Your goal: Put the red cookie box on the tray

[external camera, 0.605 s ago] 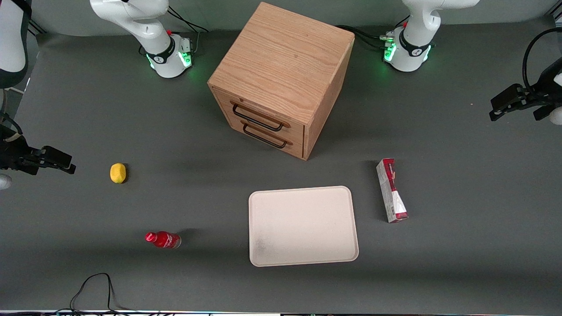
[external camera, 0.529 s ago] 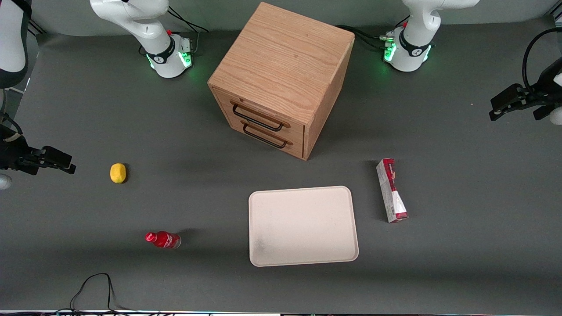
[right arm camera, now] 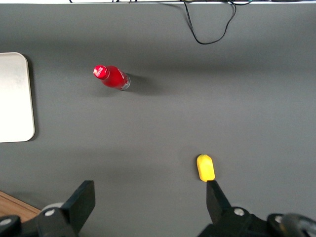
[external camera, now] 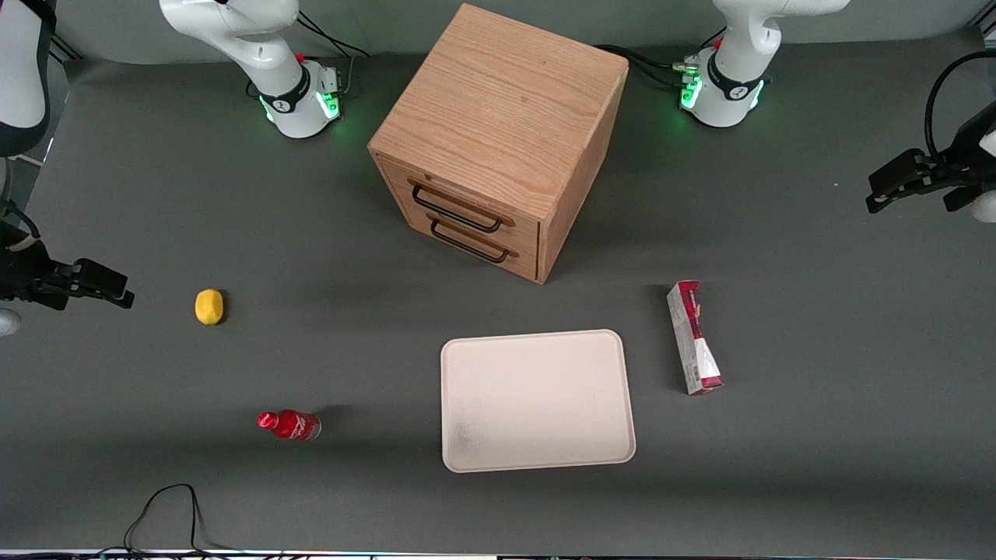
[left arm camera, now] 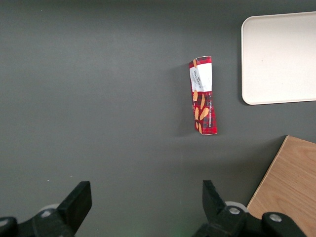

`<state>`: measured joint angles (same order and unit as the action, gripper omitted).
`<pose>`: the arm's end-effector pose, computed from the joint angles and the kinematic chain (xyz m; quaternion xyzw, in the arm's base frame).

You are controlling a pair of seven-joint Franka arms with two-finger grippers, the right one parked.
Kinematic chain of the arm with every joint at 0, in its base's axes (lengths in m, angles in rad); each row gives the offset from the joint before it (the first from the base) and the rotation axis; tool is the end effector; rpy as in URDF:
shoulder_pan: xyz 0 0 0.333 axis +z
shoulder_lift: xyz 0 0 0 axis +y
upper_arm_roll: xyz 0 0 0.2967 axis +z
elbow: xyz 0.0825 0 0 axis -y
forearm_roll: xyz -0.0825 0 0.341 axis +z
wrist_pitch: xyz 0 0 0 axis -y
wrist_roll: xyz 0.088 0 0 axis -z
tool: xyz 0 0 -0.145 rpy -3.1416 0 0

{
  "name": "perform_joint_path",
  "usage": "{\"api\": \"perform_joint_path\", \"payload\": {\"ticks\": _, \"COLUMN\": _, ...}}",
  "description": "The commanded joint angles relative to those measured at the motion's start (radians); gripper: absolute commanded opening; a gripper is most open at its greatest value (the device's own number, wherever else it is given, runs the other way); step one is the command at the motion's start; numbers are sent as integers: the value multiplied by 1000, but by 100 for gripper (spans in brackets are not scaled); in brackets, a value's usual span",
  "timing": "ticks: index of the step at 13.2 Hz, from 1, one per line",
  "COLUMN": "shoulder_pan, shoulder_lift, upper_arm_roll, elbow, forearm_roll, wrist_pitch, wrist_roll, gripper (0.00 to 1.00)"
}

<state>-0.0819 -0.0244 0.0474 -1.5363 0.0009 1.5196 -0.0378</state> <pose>0.4996 -0.0168 0.5897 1.0000 0.0017 0.0038 0.0003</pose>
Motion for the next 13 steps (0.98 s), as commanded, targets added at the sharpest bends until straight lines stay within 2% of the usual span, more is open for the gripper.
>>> {"api": "perform_joint_path", "payload": {"ticks": 1, "shoulder_pan": 8, "shoulder_lift": -3, "upper_arm_roll": -11, "elbow": 2, "forearm_roll": 13, "wrist_pitch": -21, "wrist_roll": -2, "gripper": 100}}
{"api": "perform_joint_path", "payload": {"ticks": 5, "shoulder_pan": -7, "shoulder_lift": 26, "upper_arm_roll": -14, "elbow": 11, "forearm_roll": 2, "wrist_pitch": -1, "wrist_roll": -16, "gripper": 100}}
{"api": "perform_joint_path", "payload": {"ticks": 8, "shoulder_pan": -19, "shoulder_lift": 92, "upper_arm_roll": -49, "elbow": 71, "forearm_roll": -2, "wrist_pitch": 2, "wrist_roll": -39, "gripper": 100}}
{"api": "perform_joint_path", "payload": {"ticks": 13, "shoulder_pan": -128, "shoulder_lift": 227, "upper_arm_roll": -58, "elbow": 197, "forearm_roll": 7, "wrist_pitch": 25, "wrist_roll": -230, "gripper": 100}}
